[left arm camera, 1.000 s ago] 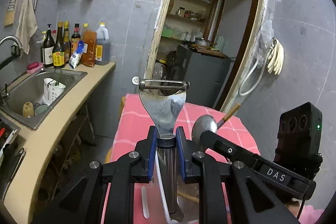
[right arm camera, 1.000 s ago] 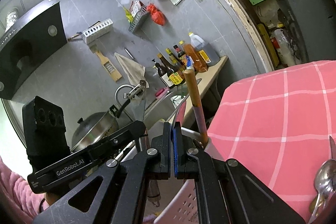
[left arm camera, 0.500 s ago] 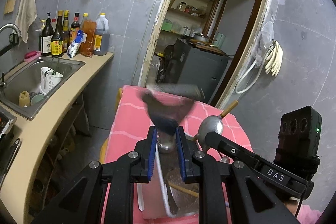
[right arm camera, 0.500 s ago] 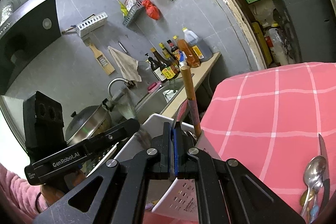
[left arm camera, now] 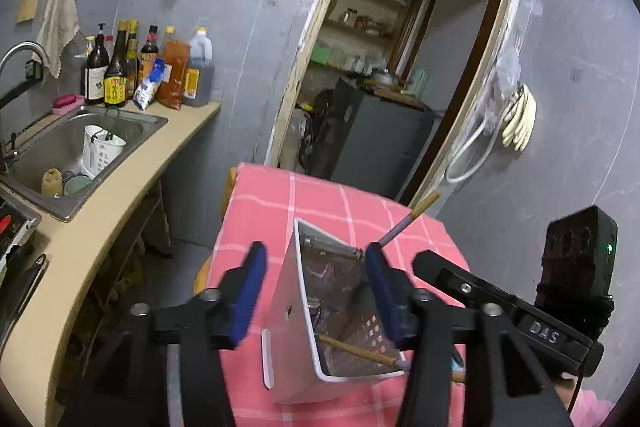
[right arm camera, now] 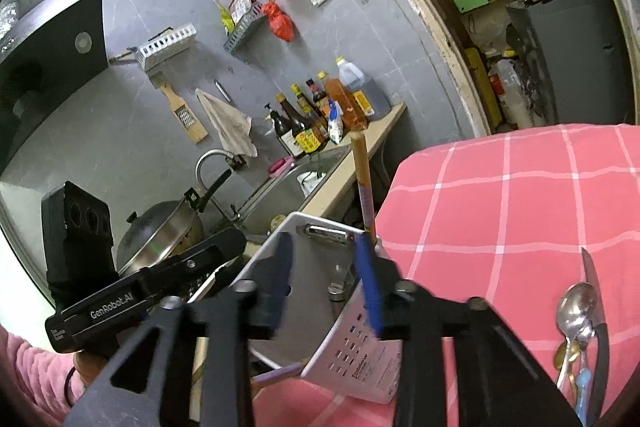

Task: Organize utensils
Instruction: 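Open both grippers to release the utensils into the caddy, then grasp the silver spoon with the left gripper while the right gripper grasps the green-handled knife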

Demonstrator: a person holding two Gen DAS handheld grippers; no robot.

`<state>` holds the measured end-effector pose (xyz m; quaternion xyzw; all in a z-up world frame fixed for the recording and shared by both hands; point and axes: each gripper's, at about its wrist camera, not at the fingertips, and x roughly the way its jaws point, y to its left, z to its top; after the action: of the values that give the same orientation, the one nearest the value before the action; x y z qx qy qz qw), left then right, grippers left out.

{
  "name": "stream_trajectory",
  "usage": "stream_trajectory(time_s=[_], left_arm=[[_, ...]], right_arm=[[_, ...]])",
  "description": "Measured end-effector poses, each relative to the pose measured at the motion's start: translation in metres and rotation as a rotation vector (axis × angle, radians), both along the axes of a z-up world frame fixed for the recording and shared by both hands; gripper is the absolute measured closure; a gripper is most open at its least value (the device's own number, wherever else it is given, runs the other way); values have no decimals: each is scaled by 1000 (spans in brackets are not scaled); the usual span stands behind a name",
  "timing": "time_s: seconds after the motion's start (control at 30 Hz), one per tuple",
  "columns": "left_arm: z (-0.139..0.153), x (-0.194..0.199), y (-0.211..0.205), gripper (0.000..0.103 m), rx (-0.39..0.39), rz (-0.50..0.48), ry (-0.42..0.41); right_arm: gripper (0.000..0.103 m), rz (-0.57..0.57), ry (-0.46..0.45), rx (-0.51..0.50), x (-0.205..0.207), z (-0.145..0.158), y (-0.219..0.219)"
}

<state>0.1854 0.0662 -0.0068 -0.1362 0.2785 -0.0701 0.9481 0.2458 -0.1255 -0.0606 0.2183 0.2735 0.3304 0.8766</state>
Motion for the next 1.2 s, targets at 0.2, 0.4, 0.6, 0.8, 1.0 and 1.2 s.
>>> stream_trajectory(time_s=[0.2, 0.4, 0.6, 0.8, 1.0, 1.2], left_arm=[[11, -12, -5, 25, -10, 7, -42], [23, -26, -25, 6, 10, -2, -89], [34, -38, -63, 1, 33, -50, -133], [39, -38, -111, 1, 66, -135, -148], [32, -27, -151, 1, 77, -197, -107], [17, -14, -186, 1, 119, -240, -44]], right_arm=[[46, -111, -39, -39, -25, 21, -23], [20, -295, -89, -144, -58, 46, -61], [7, -433, -97, -234, -85, 64, -106], [6, -489, -40, -296, -102, 63, -158], [6, -500, 41, -338, -104, 44, -195], [6, -479, 148, -363, -95, 10, -220]])
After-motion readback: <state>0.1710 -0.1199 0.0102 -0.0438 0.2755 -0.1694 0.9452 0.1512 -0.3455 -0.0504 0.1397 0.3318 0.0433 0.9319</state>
